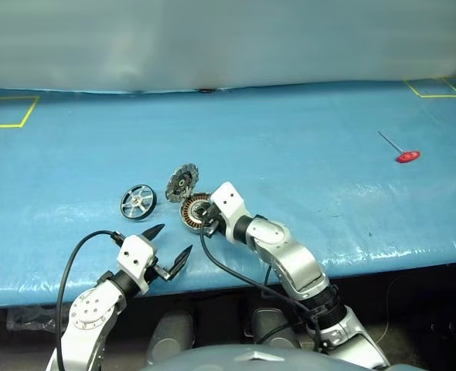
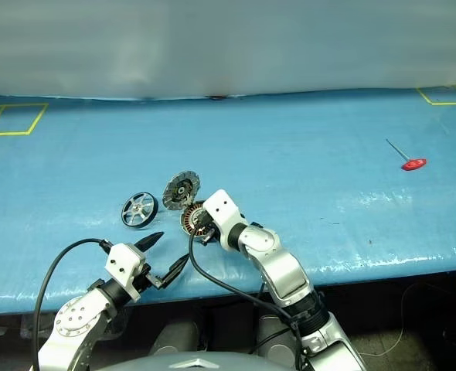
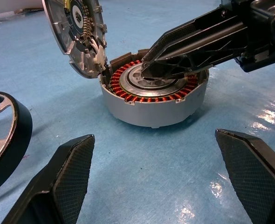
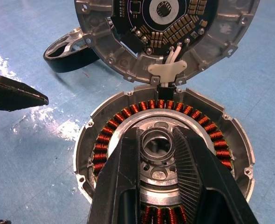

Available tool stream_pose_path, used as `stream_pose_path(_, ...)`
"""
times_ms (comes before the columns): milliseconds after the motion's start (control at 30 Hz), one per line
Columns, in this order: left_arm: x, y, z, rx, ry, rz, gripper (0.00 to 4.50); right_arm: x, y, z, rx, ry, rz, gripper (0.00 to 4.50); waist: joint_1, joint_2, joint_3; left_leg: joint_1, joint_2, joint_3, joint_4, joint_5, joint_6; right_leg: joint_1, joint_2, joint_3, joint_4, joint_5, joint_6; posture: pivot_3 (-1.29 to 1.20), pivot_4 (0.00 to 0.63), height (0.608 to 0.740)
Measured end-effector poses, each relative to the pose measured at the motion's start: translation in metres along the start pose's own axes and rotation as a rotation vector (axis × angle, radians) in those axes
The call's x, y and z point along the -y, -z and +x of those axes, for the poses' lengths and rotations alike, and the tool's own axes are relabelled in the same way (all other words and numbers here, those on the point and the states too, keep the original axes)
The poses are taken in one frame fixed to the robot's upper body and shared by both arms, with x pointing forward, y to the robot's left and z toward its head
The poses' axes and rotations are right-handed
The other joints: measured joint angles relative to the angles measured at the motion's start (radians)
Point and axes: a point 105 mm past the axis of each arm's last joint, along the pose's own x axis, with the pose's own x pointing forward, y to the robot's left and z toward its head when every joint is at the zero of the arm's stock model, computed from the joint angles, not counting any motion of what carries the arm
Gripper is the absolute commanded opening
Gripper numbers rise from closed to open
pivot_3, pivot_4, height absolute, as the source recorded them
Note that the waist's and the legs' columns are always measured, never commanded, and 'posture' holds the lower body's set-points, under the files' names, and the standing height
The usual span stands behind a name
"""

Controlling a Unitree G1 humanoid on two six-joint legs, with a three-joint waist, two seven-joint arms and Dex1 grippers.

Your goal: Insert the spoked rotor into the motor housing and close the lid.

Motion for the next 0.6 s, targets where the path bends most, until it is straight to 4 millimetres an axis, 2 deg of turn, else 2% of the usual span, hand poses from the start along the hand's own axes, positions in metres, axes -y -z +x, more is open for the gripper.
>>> stream_pose_path(600,0.0001,0.0037,-0.0001,-0.01,0.005,-0.012,4.5,0.004,-0.0007,0.0023,-0.002,-0.001,0.001,0.67,0.0,0.0,0.0,0.0,0.0,0.0,0.0,0.0,0.0,0.0,0.0,0.0,0.0,0.0,0.0,0.0,0.15,0.74)
